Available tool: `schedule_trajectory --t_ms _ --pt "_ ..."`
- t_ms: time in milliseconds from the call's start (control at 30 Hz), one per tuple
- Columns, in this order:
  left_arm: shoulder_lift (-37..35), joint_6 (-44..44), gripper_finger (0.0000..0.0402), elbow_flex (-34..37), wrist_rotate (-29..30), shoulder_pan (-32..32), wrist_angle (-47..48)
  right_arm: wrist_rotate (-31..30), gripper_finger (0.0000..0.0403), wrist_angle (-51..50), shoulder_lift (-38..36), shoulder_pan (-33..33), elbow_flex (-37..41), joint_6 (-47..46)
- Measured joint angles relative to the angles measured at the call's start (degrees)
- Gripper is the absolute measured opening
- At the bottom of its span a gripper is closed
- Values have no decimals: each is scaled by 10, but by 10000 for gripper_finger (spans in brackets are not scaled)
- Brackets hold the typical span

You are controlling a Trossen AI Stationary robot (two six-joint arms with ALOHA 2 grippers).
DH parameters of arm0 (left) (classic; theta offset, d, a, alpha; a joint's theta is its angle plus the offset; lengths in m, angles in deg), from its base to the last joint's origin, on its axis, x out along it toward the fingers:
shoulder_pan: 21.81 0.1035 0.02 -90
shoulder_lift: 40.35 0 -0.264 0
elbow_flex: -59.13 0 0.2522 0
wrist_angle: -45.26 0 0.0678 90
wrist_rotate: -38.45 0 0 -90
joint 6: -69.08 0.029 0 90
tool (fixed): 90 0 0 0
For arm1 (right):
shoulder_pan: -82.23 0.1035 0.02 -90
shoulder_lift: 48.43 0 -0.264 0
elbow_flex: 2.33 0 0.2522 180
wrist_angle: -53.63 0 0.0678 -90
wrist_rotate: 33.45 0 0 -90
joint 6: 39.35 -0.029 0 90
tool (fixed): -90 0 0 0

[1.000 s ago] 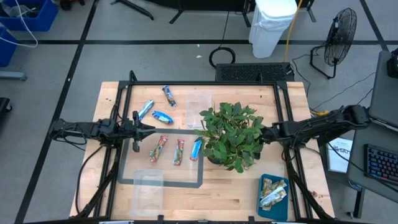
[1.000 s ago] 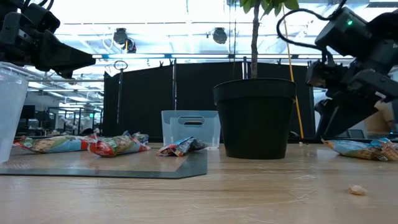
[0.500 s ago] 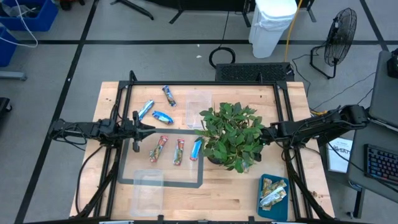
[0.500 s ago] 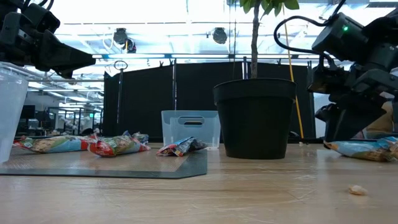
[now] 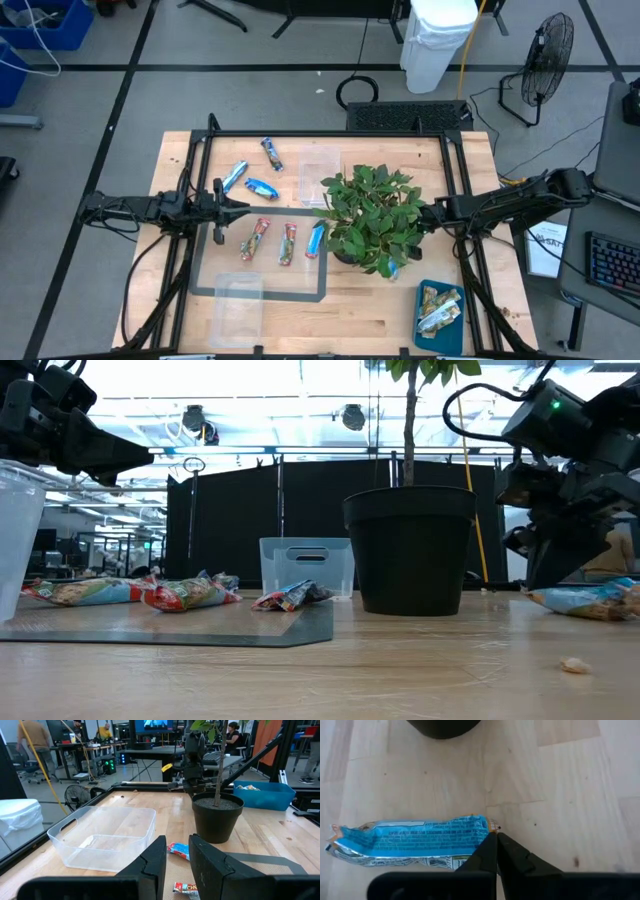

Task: Pick and place Granola Bars by type
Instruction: Put the green granola bar into the blue bin

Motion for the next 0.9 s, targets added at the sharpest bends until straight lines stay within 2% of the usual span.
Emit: schedule_trajectory --t_ms 200,400,733,900 --pt "0 0 88 0 0 0 0 13 0 37 -2 9 0 13" --pt "0 0 88 0 0 0 0 -35 0 48 -46 17 -1 12" --pt "0 0 88 0 0 0 0 -48 0 -20 -196 17 -1 -20" --pt "0 0 88 0 0 0 0 -30 0 -81 -290 17 -1 -52"
